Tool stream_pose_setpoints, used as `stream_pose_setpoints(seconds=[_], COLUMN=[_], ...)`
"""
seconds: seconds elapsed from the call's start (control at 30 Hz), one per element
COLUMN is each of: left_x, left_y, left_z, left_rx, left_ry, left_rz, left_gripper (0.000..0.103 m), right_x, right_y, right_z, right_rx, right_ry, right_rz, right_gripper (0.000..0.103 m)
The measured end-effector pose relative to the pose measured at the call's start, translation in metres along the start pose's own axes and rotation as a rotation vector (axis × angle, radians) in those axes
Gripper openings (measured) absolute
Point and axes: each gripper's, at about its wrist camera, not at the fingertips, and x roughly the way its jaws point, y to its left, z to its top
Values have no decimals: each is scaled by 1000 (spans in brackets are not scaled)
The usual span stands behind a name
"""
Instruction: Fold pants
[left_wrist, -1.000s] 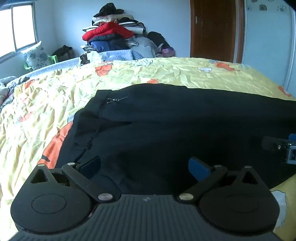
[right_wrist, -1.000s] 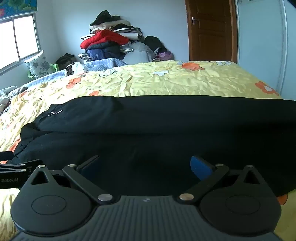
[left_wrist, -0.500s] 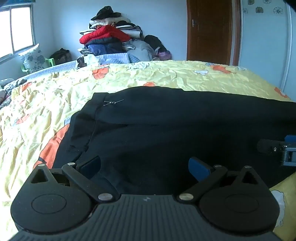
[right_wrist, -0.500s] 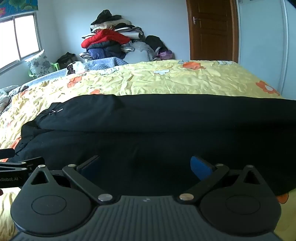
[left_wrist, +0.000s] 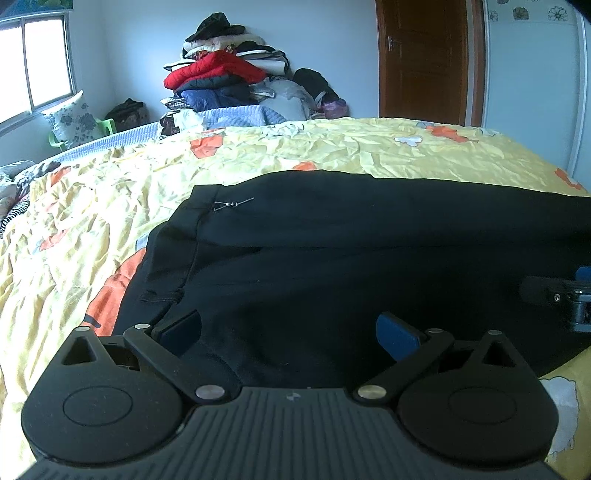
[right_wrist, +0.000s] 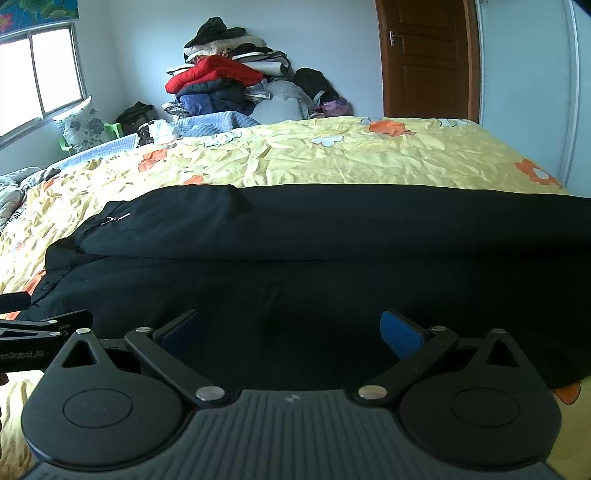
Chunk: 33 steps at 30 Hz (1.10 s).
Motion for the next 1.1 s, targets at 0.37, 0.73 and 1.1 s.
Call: stream_pose_setpoints(seconds=[0.37,0.73,1.1], left_x=[4,9,18], left_y=[0,-2,-1], left_z=[-3,-6,-9], left_rx=[1,-2,-15], left_ry=[11,28,47], left_rz=[1,3,5], left_gripper=[103,103,103], right_x=[2,6,11], right_y=[0,-1,-2], right_z=[0,-3,-8], right_rx=[-1,4,10], right_ry=[2,13,32], right_rz=[4,11,19], right_gripper=[103,103,103])
